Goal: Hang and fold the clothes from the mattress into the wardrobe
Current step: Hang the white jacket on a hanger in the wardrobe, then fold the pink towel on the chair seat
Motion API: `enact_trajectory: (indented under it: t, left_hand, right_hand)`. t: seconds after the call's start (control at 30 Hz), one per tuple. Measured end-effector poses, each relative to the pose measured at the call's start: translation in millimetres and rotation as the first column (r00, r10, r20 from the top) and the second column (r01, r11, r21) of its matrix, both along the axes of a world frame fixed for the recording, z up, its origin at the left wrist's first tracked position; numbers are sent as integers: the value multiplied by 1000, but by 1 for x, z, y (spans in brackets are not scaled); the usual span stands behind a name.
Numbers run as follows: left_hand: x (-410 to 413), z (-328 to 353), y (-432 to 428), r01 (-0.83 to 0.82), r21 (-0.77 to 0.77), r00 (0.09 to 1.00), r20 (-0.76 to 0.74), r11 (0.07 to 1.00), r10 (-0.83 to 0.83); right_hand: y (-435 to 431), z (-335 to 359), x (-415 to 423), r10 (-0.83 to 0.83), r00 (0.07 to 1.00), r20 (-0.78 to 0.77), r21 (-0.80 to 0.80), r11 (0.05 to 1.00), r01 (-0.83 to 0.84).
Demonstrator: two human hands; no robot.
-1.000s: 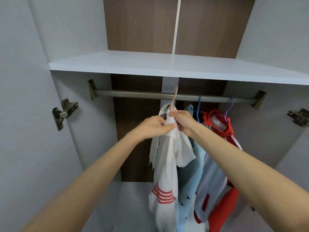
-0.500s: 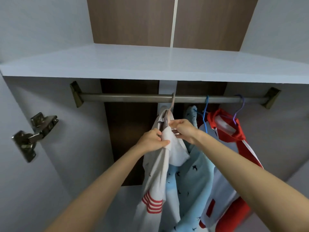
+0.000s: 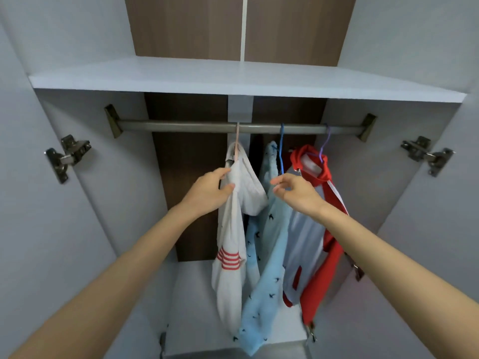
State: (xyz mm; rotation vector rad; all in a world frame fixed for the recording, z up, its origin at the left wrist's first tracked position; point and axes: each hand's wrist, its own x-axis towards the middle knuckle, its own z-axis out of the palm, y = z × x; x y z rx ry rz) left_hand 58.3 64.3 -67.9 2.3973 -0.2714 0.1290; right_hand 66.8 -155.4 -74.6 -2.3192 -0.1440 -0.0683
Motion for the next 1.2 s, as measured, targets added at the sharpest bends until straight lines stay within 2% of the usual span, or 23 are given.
enact_trajectory:
  t: [0.13,0.2,0.47,0.6,0.77,1.03,1.2]
  left_hand:
    - [-62,-2,-19,0,35,998,56,999,-2]
    - [-89,-2,-26,21,30,998,57,999,-23]
    - [-178,0,-43,145,7,989,31,989,-145]
    - [-232,-13,-55,265,8,964,27,964,-265]
    - [-309,-30,-79,418,1,909,-10,909,-418]
    - [-426,-48,-162,673,39,740,-40,739,-672]
    - [-493,-56,-232,812,51,583,-105,581,-806]
  right_hand:
    - [-23,0,-66,41,998,46,-147,988,-34]
    - [-31,0,-99,42,998,49,-170,985,-33]
    - [-55,-18,-224,-98,995,24,-67,993,100]
    - [-57,-35,-300,-210,977,27,-16,977,210]
    - [-59,-58,-415,-356,933,-50,-24,934,355]
    - [-107,-84,-588,-647,754,-118,-27,761,648]
    - [-143,-96,-682,-784,604,-141,-43,615,788]
